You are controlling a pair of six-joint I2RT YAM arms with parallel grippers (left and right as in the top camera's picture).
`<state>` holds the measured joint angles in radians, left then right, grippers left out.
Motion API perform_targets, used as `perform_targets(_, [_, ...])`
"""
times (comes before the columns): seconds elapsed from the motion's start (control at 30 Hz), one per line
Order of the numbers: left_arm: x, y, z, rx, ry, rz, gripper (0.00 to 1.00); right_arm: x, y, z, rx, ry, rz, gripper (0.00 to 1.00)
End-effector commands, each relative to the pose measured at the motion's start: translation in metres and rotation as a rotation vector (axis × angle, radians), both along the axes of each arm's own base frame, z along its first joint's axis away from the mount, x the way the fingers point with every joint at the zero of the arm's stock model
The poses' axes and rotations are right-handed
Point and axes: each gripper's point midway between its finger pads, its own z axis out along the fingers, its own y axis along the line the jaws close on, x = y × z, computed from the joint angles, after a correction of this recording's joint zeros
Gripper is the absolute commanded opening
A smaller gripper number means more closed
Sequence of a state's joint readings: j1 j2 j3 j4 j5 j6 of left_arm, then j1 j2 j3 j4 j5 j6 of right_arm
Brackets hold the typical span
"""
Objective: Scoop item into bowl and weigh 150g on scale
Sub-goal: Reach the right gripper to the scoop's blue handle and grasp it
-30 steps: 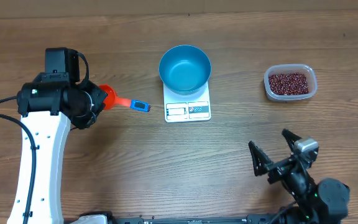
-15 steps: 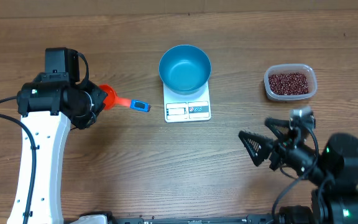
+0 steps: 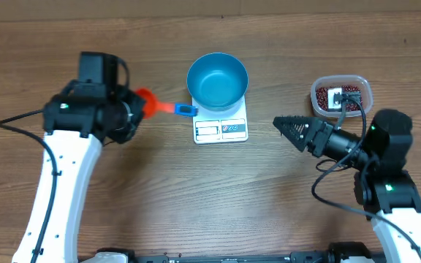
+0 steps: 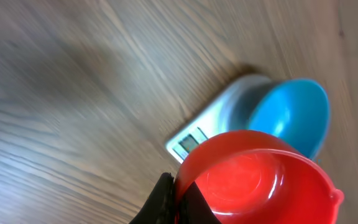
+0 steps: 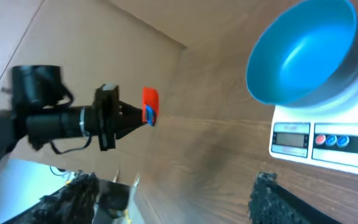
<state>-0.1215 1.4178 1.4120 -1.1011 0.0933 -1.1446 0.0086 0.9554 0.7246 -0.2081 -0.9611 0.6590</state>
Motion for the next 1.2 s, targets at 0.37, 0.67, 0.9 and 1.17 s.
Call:
perform_targets(0.37, [-0.006, -0.123, 0.012, -0.242, -0.014, 0.011, 0.04, 0.017, 0.035, -0.001, 0.064, 0.056, 0.060, 1.00])
perform_targets(0.67, [-0.016, -0.179, -0.009, -0.235, 0.018, -0.128, 0.04, 0.017, 0.037, -0.004, 0.060, 0.067, 0.058, 1.00])
perform_targets(0.9, [-0.014, -0.187, -0.006, -0.247, -0.007, -0.145, 0.04, 0.022, 0.034, -0.007, 0.049, 0.070, 0.025, 1.00])
perform_targets(1.17, [-0.009, -0.189, -0.002, -0.254, -0.034, -0.138, 0.04, 0.022, 0.034, -0.007, 0.049, 0.074, 0.026, 0.52])
